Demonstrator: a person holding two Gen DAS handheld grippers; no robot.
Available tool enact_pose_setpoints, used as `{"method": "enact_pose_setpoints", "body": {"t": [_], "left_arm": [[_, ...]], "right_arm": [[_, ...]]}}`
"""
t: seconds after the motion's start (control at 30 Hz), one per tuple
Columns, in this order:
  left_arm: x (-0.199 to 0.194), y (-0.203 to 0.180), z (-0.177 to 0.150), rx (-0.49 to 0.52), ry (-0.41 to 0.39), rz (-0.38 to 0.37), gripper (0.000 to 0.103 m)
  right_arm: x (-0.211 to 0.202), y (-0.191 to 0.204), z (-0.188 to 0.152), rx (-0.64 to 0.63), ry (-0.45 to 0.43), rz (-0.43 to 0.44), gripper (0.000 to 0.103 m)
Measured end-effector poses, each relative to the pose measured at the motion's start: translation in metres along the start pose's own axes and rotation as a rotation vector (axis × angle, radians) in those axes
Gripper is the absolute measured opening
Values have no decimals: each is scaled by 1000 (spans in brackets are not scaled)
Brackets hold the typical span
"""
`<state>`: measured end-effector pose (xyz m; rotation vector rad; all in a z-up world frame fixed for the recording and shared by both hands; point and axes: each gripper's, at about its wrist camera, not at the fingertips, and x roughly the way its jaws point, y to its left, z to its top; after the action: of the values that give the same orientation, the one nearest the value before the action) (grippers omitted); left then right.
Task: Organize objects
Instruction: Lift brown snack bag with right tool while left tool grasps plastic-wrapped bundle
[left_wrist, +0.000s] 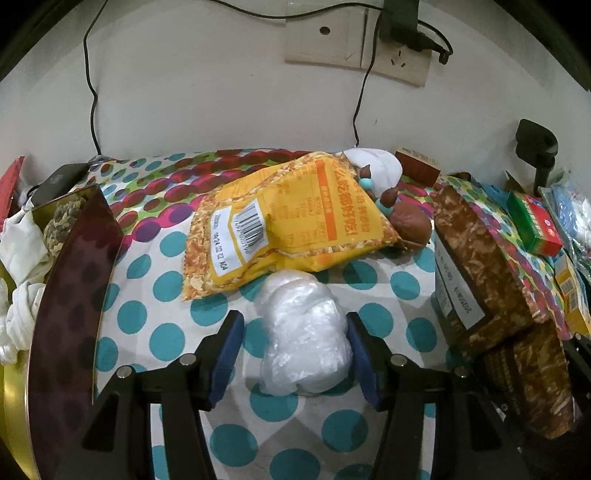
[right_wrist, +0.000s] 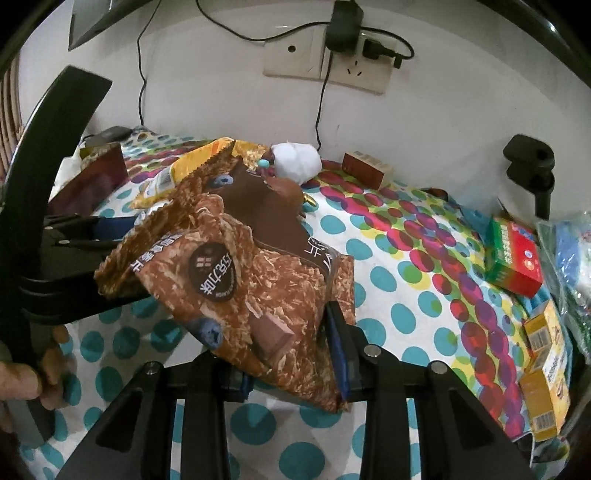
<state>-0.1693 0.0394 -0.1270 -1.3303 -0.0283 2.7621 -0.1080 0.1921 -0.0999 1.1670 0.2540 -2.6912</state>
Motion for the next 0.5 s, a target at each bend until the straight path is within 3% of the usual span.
{"method": "enact_pose_setpoints", "body": {"t": [0.23,0.5], "left_arm": [[-2,8,0,-47,-13,-1,41],[-6,2,1,-12,-29,35,40]], "right_arm": [[-3,-6,-3,21,-3,23,32],[4,0,2,22,-17,-5,32]]}}
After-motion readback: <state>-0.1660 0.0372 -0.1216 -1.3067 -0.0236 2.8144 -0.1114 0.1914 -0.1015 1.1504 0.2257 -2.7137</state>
